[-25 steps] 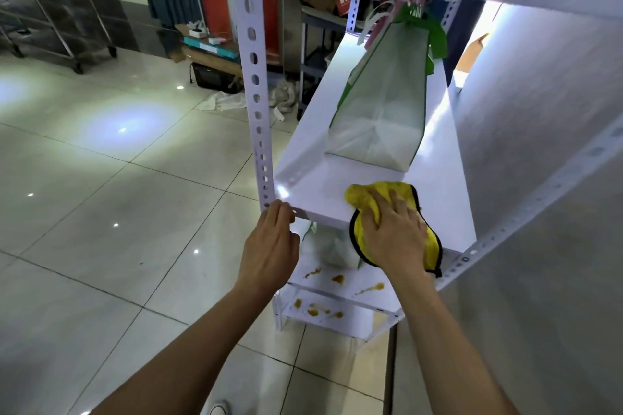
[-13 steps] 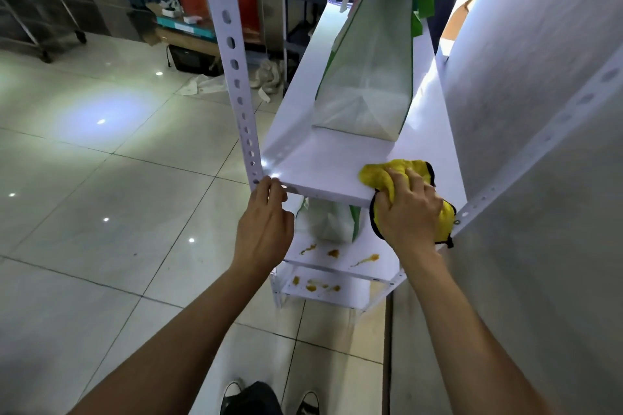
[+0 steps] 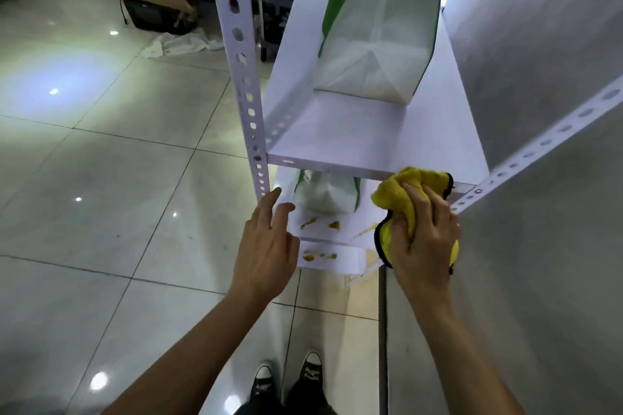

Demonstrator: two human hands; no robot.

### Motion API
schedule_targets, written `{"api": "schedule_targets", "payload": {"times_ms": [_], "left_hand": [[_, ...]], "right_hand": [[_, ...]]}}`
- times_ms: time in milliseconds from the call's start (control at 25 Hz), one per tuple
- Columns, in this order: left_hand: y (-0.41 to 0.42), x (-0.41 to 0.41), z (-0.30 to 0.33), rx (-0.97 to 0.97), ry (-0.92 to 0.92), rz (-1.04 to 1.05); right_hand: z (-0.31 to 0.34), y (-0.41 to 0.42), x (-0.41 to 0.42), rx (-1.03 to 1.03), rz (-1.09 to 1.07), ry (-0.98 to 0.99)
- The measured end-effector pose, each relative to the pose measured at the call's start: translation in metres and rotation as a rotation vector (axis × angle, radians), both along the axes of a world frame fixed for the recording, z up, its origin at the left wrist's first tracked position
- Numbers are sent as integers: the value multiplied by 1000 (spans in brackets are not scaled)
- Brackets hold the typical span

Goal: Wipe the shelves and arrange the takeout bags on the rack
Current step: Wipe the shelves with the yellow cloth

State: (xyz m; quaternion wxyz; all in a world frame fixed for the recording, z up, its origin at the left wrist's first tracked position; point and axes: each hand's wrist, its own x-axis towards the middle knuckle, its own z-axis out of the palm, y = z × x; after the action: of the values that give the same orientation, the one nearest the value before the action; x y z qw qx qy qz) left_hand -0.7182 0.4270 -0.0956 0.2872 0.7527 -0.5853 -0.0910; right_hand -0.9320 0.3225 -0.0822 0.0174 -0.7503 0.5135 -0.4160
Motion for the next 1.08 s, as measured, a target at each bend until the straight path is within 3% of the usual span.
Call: {"api": "schedule_targets", "payload": {"times_ms": [200,400,560,800,1080], "left_hand": [[20,-7,-55,89,34,-59],[31,-20,-116,200,71,-70],[21,-30,-159,266,100,-45],[-19,-26,-223,278,43,4],[-38,-3,-272,357,37,48]], "right_hand": [[-63,34,-6,342,-35,-142],[-123,36,-6,562,-45,-106],[-164,-8,7,532,0,-57],[-238,-95,6,456,-82,238],[-301,-44,7,426,99,330]]}}
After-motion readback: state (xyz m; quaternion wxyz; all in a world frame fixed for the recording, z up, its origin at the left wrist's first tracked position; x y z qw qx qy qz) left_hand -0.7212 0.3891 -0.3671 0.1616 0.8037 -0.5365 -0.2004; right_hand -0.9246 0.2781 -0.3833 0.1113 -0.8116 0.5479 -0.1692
